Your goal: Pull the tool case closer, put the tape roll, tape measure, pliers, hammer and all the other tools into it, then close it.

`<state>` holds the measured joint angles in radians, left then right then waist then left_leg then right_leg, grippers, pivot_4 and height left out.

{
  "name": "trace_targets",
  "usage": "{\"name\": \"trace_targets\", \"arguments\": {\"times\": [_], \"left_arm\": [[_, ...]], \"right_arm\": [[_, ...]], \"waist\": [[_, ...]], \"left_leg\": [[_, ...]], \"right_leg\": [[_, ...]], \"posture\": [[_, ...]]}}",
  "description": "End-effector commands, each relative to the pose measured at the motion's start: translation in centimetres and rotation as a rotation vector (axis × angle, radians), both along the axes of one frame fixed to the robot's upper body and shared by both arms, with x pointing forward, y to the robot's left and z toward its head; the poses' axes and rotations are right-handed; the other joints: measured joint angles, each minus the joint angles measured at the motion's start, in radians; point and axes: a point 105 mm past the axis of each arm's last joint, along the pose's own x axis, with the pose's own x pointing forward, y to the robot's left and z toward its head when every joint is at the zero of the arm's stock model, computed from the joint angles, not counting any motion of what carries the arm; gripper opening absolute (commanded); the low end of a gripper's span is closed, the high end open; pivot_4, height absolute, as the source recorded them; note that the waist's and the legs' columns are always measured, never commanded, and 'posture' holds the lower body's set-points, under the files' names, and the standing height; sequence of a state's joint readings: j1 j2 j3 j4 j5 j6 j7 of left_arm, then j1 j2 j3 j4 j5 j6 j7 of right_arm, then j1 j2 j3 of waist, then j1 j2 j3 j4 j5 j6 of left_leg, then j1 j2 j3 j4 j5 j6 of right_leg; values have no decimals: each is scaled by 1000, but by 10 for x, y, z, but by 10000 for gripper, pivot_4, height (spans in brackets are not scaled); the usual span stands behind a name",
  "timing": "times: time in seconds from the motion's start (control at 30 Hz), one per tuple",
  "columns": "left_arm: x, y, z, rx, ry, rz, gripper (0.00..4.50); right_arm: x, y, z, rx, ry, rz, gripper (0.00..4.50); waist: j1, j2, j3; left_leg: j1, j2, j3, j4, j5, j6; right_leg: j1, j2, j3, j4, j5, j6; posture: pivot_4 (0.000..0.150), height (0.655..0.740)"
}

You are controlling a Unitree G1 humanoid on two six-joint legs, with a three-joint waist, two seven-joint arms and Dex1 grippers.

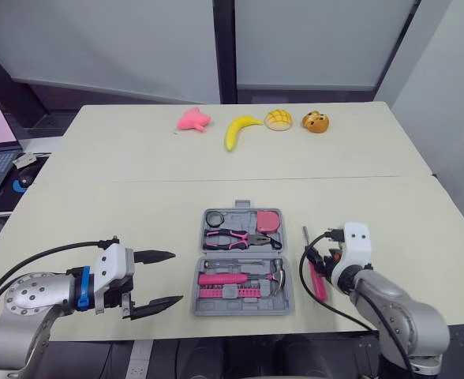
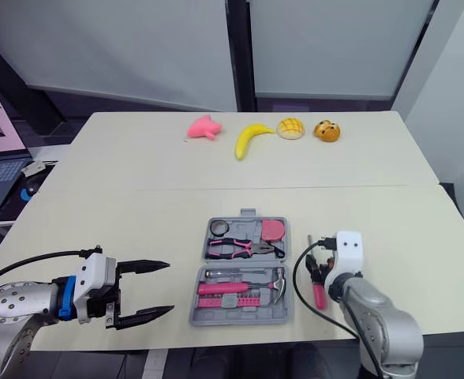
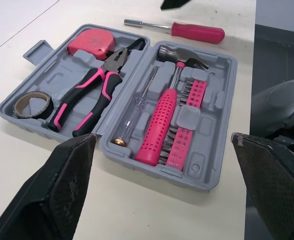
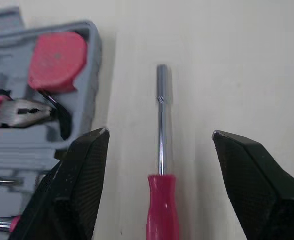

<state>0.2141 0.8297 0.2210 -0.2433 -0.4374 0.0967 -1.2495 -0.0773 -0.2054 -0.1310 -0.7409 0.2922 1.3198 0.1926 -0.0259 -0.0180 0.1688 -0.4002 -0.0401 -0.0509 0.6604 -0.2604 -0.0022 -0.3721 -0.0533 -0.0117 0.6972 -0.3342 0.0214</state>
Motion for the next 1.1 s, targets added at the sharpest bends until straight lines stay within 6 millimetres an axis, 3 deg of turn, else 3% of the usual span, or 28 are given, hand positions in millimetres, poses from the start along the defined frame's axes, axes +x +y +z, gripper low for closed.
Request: {"name": "trace_targets", "arguments": {"times": [0.03, 0.2, 0.33, 0.43, 0.57, 0.7, 1.1], "left_arm": [[-1, -5, 7, 6, -32, -19, 45000], [0, -11, 11, -3, -38, -24, 45000], [-2, -16, 12, -10, -36, -28, 45000], [-5, -19, 12, -23, -28, -31, 45000], [-14, -29, 11, -54, -16, -59, 45000], [-19, -37, 13, -70, -26, -99, 45000], [-16, -48, 14, -64, -48, -112, 45000]], "right_arm": [[-4, 4, 21, -156, -76, 337, 33728], [-7, -4, 27, -634, -165, 1031, 33728], [-3, -20, 21, -994, -173, 1580, 33728], [6, -22, 16, -1105, -172, 1811, 33728], [14, -10, 1, -1229, -146, 2093, 33728], [20, 6, -10, -1259, -171, 2183, 33728], [32, 13, -32, -1333, -156, 2281, 33728]], "waist": [[1, 0, 0], [-3, 1, 1], [-10, 1, 2], [-8, 1, 3], [-7, 0, 3], [1, 0, 3], [5, 0, 3]], "left_leg": [[0, -1, 0, 0, 0, 0], [0, 1, 0, 0, 0, 0], [1, 2, 2, 0, 0, 0], [1, 2, 2, 0, 0, 0], [0, 2, 3, 1, 0, 0], [0, 2, 2, 2, 0, 0], [1, 2, 2, 3, 0, 0]], "right_leg": [[0, 0, 0, -1, 0, 0], [5, 1, -1, -1, 0, 0], [6, 2, 0, -1, 0, 1], [5, 2, 0, -1, 0, 0], [5, 1, 0, -1, 0, 0], [5, 1, -1, -1, 0, 0], [5, 0, -1, 0, 0, 0]], "posture": [[1500, 7193], [1500, 7193], [1500, 7193], [1500, 7193], [1500, 7193], [1500, 7193], [1500, 7193]]}}
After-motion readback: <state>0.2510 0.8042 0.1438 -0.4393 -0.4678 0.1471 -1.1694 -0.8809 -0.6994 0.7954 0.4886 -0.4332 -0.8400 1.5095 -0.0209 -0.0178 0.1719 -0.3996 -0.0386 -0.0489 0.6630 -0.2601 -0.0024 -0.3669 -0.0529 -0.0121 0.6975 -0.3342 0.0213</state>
